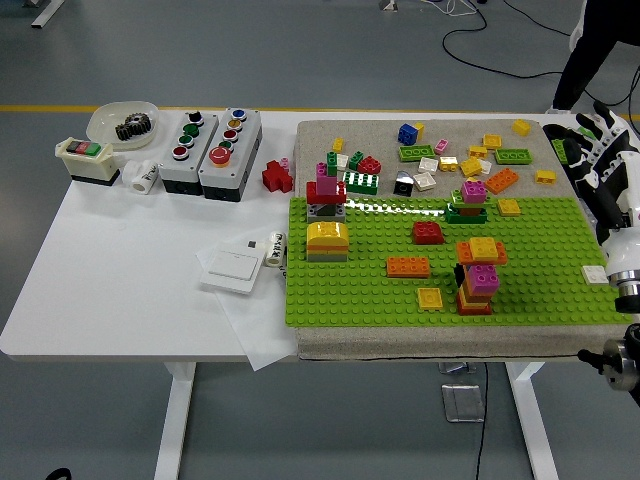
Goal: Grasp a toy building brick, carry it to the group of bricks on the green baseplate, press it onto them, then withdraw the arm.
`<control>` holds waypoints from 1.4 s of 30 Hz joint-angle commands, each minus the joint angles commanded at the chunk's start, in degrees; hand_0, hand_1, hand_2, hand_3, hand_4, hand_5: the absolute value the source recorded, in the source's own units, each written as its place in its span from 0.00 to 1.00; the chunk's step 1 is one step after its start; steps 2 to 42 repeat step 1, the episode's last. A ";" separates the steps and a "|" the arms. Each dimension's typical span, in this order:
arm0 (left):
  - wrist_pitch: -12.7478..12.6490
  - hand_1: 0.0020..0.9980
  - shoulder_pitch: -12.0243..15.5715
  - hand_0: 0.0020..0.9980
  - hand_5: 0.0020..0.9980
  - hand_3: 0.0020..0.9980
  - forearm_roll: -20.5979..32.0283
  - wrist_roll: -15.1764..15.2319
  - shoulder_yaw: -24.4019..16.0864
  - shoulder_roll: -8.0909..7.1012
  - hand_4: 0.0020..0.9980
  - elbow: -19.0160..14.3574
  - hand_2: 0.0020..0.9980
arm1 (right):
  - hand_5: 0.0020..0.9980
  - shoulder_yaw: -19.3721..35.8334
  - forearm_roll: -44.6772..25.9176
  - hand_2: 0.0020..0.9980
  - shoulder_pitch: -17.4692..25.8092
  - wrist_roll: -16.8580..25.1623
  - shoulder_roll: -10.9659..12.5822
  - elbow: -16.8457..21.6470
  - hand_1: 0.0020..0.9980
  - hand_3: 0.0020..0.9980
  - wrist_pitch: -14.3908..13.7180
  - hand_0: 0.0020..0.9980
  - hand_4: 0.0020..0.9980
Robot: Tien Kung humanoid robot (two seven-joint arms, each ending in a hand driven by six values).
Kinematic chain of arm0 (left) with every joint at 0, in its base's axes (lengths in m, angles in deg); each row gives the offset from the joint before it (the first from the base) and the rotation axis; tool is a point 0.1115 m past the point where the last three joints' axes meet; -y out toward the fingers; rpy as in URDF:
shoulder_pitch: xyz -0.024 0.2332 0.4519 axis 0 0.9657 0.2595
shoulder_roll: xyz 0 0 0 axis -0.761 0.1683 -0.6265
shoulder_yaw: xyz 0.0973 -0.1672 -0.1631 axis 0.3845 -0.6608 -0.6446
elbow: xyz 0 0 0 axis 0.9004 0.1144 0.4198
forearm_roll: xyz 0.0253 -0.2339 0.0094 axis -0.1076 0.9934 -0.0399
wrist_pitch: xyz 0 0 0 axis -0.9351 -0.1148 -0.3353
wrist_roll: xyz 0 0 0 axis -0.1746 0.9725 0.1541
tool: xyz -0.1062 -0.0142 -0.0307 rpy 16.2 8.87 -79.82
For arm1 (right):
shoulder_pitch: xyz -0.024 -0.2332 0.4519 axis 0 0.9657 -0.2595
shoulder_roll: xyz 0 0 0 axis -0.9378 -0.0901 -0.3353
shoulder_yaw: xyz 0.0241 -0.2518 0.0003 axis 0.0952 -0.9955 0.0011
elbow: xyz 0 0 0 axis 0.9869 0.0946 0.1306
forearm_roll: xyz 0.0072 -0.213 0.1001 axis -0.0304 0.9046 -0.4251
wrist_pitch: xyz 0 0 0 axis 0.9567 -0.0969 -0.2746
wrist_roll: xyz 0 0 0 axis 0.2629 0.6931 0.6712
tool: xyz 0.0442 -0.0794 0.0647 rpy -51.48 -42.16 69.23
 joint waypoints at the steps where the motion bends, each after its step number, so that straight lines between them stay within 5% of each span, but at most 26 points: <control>1: 0.06 0.61 -0.05 0.53 0.74 0.59 -0.04 0.00 -0.02 0.00 0.63 -0.01 0.67 | 0.60 -0.10 1.01 0.84 -0.02 0.21 -0.02 0.12 0.75 0.93 -0.13 0.75 0.92; 42: 0.06 0.61 -0.05 0.53 0.74 0.59 -0.04 0.00 -0.02 0.00 0.63 -0.01 0.67 | 0.60 -0.10 1.01 0.84 -0.02 0.21 -0.02 0.12 0.75 0.93 -0.13 0.75 0.92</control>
